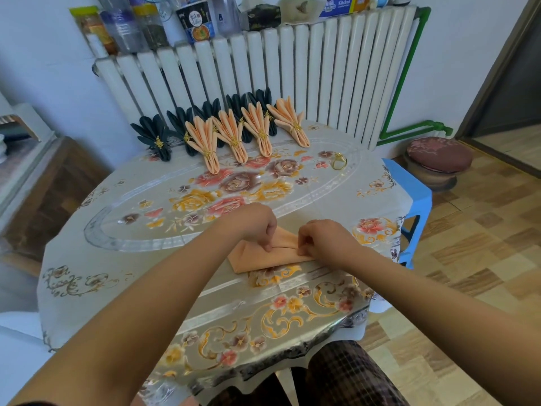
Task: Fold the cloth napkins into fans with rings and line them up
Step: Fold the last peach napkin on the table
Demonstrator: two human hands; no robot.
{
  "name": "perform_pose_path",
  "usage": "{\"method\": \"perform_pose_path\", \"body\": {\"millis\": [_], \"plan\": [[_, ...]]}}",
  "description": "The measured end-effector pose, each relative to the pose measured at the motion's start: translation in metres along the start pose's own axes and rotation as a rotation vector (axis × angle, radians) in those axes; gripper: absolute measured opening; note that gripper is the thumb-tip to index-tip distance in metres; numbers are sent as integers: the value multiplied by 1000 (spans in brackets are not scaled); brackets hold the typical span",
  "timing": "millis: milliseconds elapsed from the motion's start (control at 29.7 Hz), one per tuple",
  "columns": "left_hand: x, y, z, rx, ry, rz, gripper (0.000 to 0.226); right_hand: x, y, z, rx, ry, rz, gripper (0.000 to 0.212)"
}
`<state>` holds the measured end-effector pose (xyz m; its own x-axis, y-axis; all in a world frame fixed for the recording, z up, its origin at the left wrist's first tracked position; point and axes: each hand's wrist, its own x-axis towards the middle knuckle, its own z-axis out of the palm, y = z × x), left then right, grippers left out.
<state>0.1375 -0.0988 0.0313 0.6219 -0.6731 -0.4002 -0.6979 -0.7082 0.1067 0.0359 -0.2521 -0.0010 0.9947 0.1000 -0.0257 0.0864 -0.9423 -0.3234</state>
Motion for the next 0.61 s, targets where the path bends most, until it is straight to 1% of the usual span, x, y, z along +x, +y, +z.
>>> {"method": "perform_pose_path", "body": {"millis": [101,236,337,370,438,539,606], "plan": [[10,10,-10,124,-54,28,17,12,0,-6,15,-110,21,17],[23,17,-14,219,-81,76,30,25,-3,-9,-49,-243,27,21],[25,15,-15,227,-123,35,58,27,0,-9,-53,-279,63,34],[24,14,-16,203,-134,25,62,26,0,-9,-44,-280,83,41],[24,14,-19,168,-186,13,61,26,2,-10,-39,-291,118,49],[24,18,-22,256,-275,34,51,27,1,-8,-145,-337,83,40],[22,20,-23,283,-301,39,47,26,-3,-6,-198,-340,35,34]]}}
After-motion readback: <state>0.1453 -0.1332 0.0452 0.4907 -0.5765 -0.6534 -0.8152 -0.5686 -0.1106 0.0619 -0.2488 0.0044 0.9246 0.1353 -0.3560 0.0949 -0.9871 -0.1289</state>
